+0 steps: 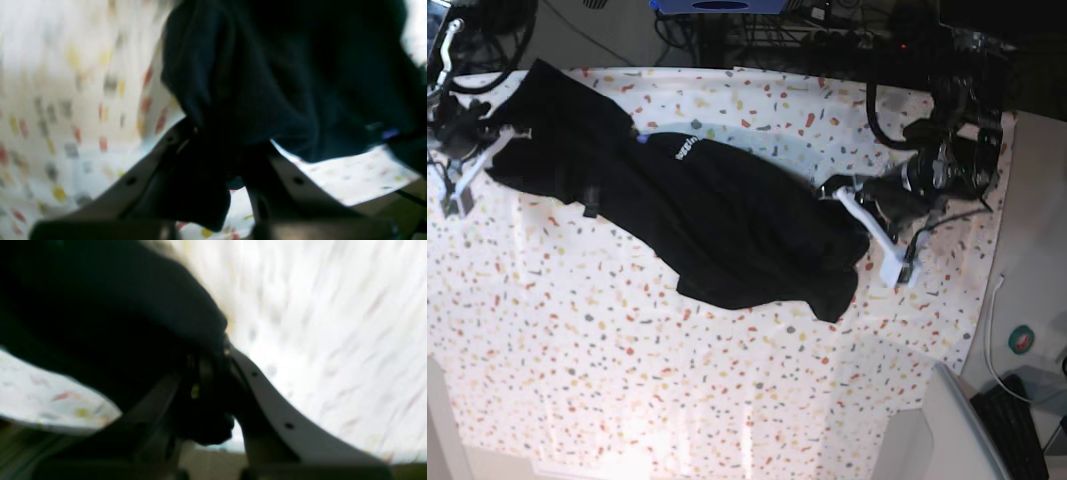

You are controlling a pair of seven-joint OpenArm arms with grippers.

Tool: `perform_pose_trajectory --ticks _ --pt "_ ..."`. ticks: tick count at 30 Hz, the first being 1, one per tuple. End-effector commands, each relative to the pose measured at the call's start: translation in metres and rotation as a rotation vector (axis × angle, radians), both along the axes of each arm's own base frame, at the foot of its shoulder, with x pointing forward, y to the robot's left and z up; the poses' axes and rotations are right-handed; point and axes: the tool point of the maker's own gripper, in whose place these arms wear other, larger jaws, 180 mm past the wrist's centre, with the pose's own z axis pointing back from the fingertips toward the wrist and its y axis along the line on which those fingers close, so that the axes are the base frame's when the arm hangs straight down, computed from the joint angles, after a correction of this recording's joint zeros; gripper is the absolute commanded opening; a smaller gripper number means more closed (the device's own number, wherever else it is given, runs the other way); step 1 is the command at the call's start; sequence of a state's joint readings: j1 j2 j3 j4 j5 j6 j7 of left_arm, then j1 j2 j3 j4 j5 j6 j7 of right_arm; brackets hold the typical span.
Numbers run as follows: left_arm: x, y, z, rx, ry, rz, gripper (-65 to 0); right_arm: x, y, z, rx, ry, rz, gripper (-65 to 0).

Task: Layout the t-shirt on the table in an organized manner, then fold the t-shirt properly
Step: 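Grasp the shirt with both grippers, lift and shake it out, then lower the lifted shirt onto the cloth with both grippers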

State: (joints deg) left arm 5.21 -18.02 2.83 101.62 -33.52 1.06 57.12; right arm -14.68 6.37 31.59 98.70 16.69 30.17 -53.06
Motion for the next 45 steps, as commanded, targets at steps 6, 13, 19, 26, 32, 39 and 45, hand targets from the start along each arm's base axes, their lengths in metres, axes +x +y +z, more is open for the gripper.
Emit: perform_pose_trajectory --ticks 6,13,19,26,32,39,45 --pt "0.102 -0.02 0.099 -0.043 -0.226 -0.02 -65.0 0.106 -0.051 0.107 -0.19 -0.175 -0.021 -65.0" --pt "0.189 -0.009 0.185 -0.082 -0.465 0.06 -65.0 0.16 -0.096 0.221 -0.336 -0.298 -0.141 -65.0" --pt "0.178 -0.013 0.16 -0.089 -0.429 0.064 -65.0 0.136 -0.098 0.181 -0.33 -0.149 -0.137 -65.0" --pt "0.083 0.015 0.019 -0.003 -0.161 0.104 -65.0 0.089 -0.06 0.039 -0.142 0.031 -0.061 -65.0" --pt "-0.007 0.053 -0.08 0.185 0.002 0.129 -65.0 0.036 -0.035 -0.044 -0.011 0.142 -0.062 -65.0" --pt "-0.038 0.064 -0.1 0.217 0.07 0.133 -65.0 0.008 -0.026 -0.072 0.036 0.214 -0.073 -65.0" --pt "-0.038 0.061 -0.095 0.211 0.059 0.129 -65.0 -0.001 -0.048 -0.044 -0.02 0.168 -0.141 -36.9"
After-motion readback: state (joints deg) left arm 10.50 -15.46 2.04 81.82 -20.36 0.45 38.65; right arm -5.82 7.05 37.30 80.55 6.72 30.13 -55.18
